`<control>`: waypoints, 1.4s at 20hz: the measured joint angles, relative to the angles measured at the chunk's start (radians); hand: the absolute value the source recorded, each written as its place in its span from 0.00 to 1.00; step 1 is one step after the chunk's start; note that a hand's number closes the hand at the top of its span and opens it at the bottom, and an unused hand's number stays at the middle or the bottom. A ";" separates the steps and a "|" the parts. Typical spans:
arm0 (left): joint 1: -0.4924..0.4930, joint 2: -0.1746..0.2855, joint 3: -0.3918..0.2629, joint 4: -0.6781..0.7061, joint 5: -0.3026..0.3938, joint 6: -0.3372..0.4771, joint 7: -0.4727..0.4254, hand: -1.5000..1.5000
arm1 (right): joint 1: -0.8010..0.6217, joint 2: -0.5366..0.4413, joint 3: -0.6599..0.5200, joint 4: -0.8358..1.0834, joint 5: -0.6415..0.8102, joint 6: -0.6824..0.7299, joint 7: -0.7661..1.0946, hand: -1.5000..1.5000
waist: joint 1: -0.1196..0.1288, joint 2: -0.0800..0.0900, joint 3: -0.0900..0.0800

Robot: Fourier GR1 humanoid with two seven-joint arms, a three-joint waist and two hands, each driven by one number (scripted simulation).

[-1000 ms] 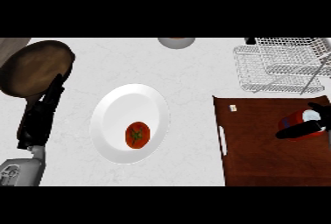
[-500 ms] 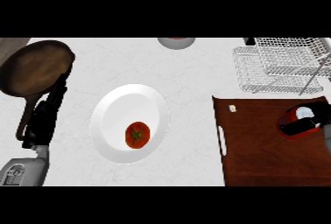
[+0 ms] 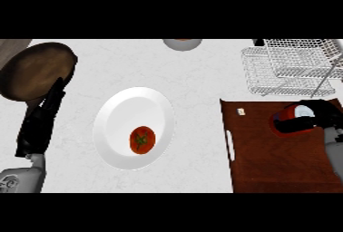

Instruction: Pick the can from the tray and place it in the tiered basket

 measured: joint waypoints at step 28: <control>-0.023 -0.013 0.026 0.052 -0.012 -0.013 -0.033 0.50 | -0.604 0.185 0.202 -0.228 0.562 -0.095 -0.052 1.00 | 0.002 0.001 0.001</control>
